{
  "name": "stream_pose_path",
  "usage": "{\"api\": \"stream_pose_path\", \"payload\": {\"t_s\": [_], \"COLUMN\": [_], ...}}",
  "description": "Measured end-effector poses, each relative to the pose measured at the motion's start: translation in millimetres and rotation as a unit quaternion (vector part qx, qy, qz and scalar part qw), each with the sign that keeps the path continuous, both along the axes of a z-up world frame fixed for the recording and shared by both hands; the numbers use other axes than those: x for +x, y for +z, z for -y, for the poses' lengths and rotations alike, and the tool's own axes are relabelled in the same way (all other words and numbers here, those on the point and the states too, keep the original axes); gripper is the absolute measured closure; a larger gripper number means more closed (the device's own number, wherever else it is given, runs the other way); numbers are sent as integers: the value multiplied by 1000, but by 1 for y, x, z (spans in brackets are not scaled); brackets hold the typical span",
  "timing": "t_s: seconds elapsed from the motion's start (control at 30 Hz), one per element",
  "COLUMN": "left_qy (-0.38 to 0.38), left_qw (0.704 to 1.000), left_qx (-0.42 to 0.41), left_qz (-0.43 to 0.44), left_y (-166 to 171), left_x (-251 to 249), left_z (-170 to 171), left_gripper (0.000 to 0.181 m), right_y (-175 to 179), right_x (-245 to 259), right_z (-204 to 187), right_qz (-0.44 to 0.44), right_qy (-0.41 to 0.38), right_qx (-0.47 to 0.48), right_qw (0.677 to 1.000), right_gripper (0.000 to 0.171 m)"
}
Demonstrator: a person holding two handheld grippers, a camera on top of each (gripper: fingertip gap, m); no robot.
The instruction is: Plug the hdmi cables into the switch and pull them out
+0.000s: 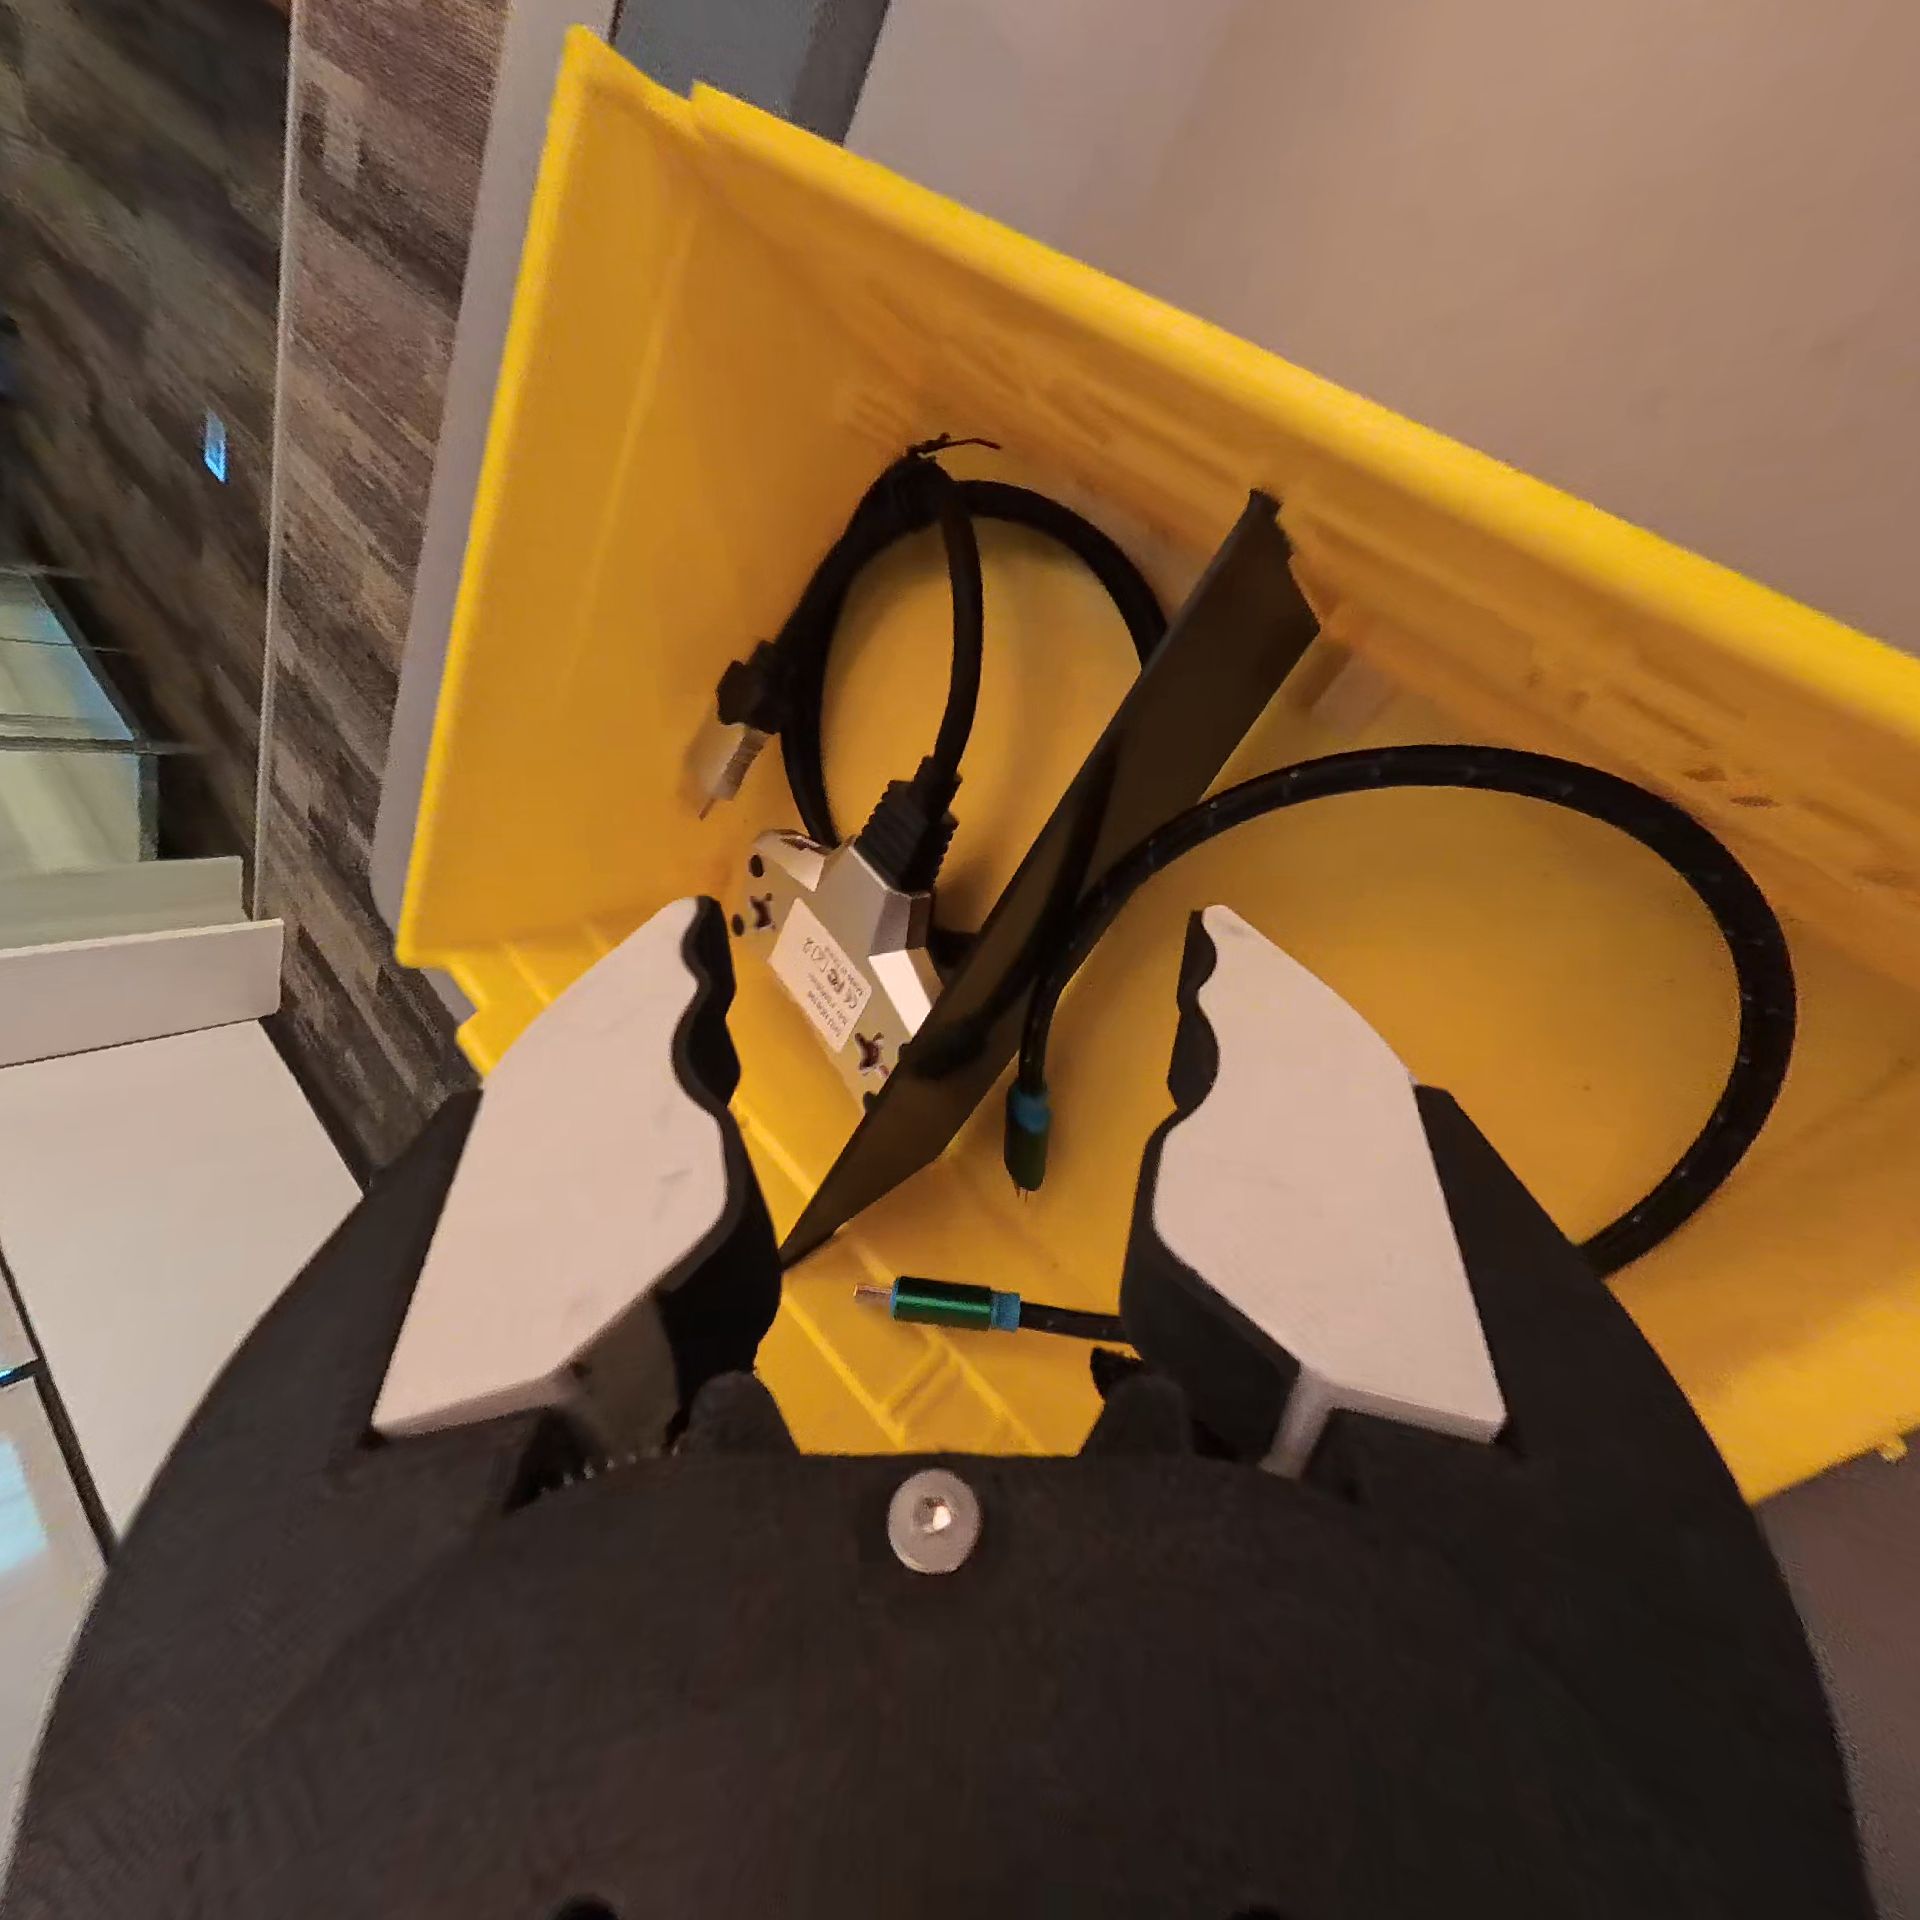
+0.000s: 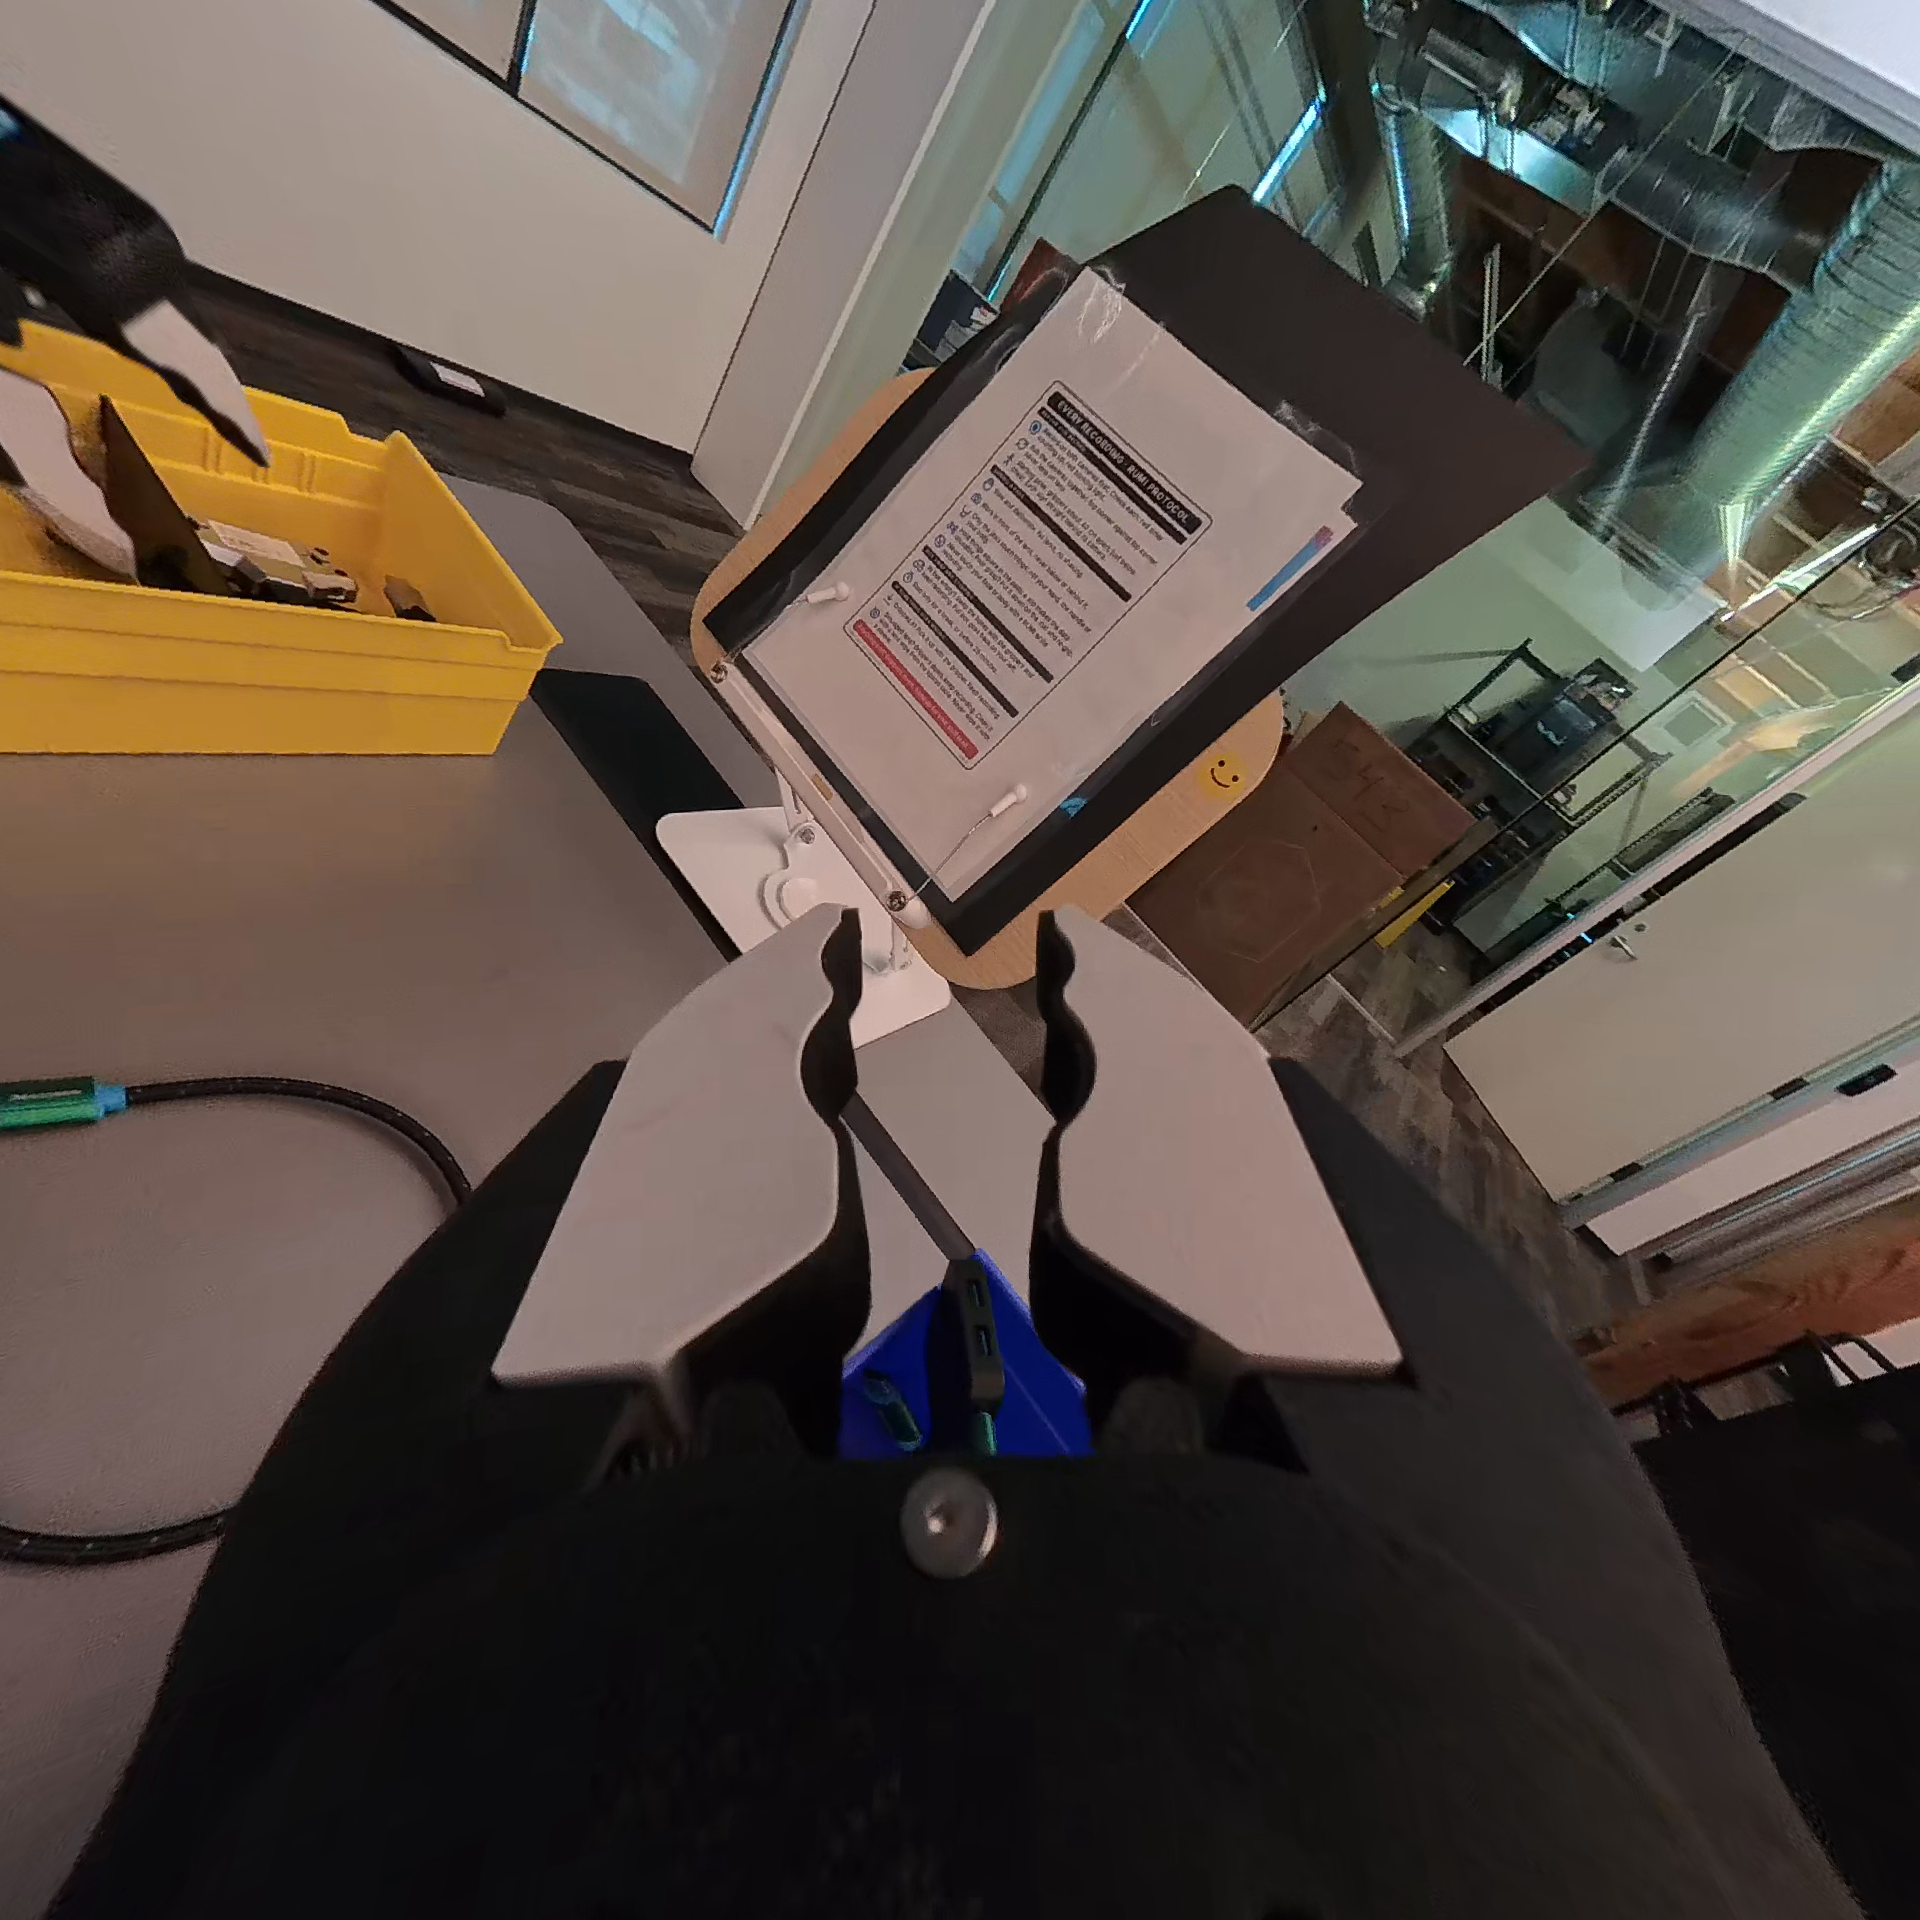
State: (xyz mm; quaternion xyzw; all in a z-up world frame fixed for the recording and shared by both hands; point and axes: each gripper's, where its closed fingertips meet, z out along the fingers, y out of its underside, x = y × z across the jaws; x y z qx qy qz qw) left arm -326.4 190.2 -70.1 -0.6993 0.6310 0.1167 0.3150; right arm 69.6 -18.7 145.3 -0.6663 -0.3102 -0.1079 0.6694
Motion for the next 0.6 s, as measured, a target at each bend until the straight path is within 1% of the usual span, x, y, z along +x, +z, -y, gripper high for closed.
{"api": "stream_pose_path", "payload": {"t_s": [0.1,0.2,0.4,0.43,0.6], "left_qy": [0,-16,-22,-22,-30], "left_qw": [1000,1000,998,998,998], "left_qx": [-10,-20,-23,-22,-16], "left_qz": [-15,-14,-59,-61,-49], "left_y": [-13,-23,-42,-43,-36], "left_x": [4,13,15,15,15], "left_z": [-2,-1,-4,-5,-2], "left_gripper": [99,99,103,102,112], "right_y": [3,4,14,15,21], "right_x": [0,2,10,12,14], "right_z": [3,5,14,15,21], "right_qz": [-8,-5,-25,-27,-34], "right_qy": [7,5,5,3,7], "right_qx": [4,4,22,24,37], "right_qw": [1000,1000,999,999,999], "right_gripper": [138,138,138,138,138]}}
